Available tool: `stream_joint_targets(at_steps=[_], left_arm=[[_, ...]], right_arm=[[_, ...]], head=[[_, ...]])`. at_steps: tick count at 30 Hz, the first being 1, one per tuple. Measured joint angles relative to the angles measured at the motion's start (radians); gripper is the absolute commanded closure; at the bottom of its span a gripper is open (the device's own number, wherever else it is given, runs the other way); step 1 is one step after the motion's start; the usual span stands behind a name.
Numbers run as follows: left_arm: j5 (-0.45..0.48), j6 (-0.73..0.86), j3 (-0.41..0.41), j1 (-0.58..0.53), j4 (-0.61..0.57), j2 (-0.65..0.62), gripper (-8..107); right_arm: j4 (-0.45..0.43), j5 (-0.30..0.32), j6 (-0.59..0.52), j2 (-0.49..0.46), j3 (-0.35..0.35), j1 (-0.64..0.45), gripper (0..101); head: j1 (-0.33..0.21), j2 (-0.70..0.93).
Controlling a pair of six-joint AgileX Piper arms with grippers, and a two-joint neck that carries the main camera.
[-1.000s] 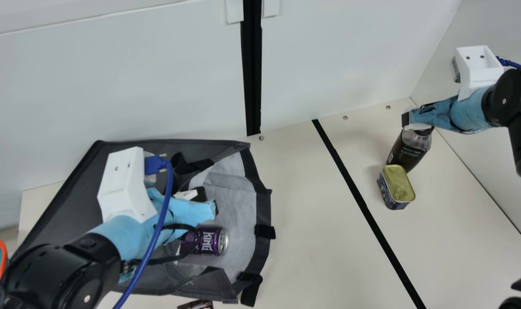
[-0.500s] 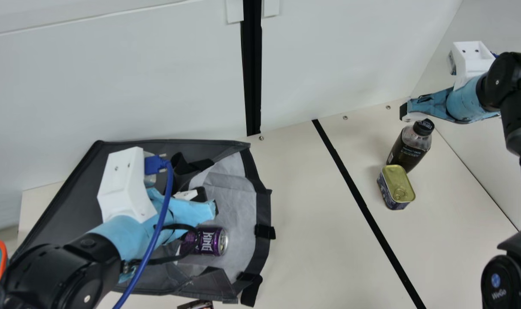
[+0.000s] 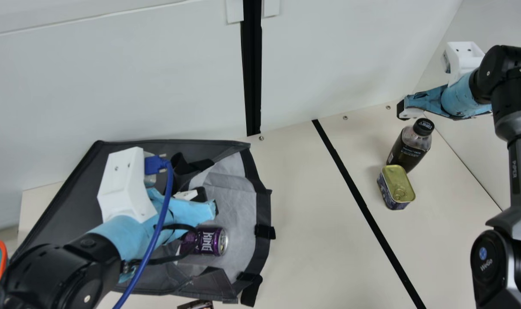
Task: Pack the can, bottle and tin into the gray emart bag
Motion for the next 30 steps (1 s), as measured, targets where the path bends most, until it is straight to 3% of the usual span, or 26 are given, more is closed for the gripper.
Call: stream_joint_targets(at_steps=[12, 30], left_arm=[[0.0, 0.0, 0.0, 0.0, 0.0, 0.0, 89], [0.0, 0.0, 0.0, 0.0, 0.0, 0.0, 89]], right_arm=[[0.0, 0.017, -0.001, 0.066, -0.044, 0.001, 10], [-0.008, 0.018, 0.001, 0.115, -0.041, 0.005, 10]], head=[[0.0, 0.0], [0.0, 0.0]])
